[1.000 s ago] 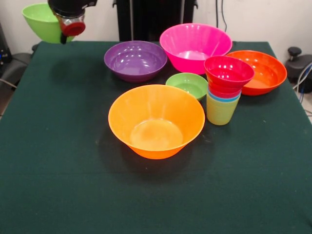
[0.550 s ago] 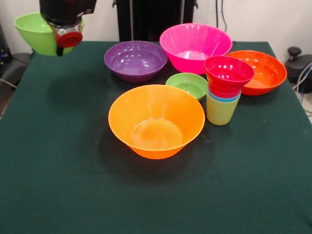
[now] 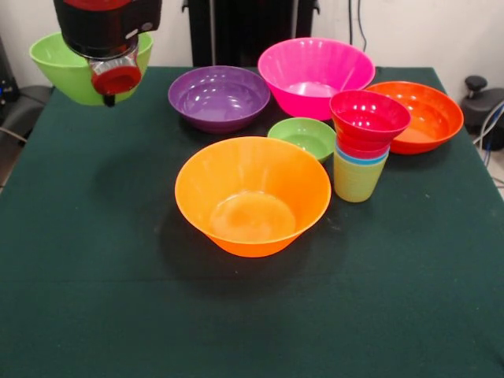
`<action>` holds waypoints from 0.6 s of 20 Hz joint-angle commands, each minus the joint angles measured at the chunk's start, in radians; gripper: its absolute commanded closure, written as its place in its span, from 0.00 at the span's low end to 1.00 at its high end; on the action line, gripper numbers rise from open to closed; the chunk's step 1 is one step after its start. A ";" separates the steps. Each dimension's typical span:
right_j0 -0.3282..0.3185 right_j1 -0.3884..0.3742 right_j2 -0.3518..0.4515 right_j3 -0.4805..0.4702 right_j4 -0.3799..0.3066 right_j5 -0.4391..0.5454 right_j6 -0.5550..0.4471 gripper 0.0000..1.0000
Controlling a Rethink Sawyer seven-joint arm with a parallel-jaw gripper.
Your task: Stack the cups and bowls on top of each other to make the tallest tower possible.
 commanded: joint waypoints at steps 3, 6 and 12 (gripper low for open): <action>0.054 0.083 0.132 -0.223 0.074 0.295 -0.063 1.00; 0.072 0.095 0.125 -0.255 0.092 0.333 -0.025 1.00; 0.105 0.127 0.107 -0.340 0.136 0.429 0.046 1.00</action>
